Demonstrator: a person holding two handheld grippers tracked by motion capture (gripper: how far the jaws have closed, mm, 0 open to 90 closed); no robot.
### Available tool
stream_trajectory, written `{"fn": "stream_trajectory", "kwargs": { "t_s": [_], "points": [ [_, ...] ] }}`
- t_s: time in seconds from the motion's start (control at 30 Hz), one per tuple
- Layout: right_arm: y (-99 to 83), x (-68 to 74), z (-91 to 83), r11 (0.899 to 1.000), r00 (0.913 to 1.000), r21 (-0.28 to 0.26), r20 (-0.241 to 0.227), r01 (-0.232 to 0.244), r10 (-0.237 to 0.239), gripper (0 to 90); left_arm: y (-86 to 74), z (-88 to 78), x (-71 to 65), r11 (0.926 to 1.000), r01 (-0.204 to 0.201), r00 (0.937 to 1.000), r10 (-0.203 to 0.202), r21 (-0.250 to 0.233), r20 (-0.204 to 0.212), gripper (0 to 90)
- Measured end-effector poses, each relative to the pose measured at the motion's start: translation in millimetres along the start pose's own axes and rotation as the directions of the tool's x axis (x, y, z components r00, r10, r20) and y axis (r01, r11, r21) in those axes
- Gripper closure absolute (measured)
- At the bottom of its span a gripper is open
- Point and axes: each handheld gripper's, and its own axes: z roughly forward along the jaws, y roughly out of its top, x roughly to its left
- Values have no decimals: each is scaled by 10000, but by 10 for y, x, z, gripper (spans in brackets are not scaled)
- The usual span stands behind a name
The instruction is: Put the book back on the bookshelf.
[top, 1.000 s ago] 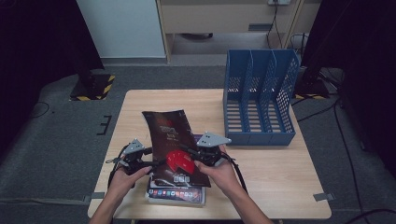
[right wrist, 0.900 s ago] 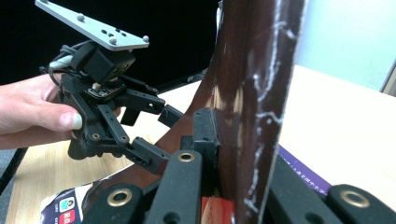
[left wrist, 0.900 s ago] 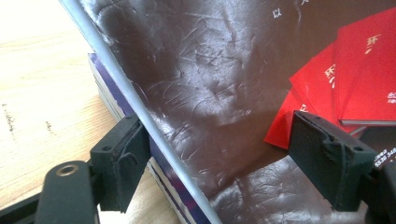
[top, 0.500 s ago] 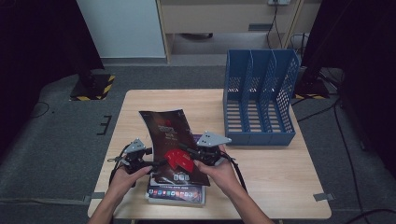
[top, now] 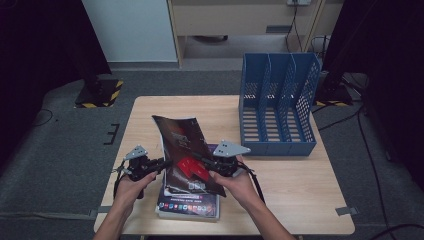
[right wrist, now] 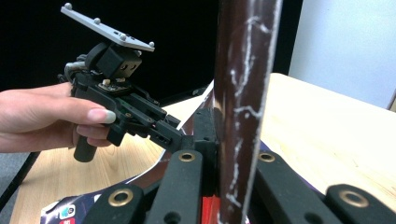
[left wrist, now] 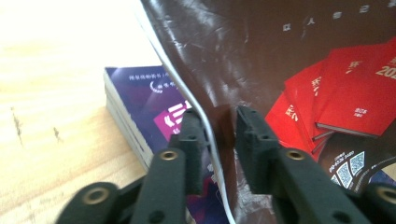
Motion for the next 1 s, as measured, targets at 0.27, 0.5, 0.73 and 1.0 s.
{"fn": "stream_trajectory", "kwargs": {
  "t_s": [0.27, 0.5, 0.73, 1.0],
  "points": [
    [25, -7, -26, 9995, 9998, 296, -153, 106, -102, 837, 53, -61, -30, 9998, -212, 9997, 212, -28, -157, 828],
    [91, -99, -41, 9989, 10000, 473, -28, -55, 56, 817, 140, -132, -97, 9941, -1060, 9924, 1043, -235, -649, 861],
    [251, -141, -34, 9991, 9999, 418, -136, -86, 91, 791, 173, -215, -166, 9866, -1535, 9858, 1490, -552, -777, 866],
    [444, -192, 8, 9992, 9999, 357, -48, -158, 159, 781, 210, -327, -142, 9806, -1676, 9835, 1591, -1021, -867, 871]
  ]
}}
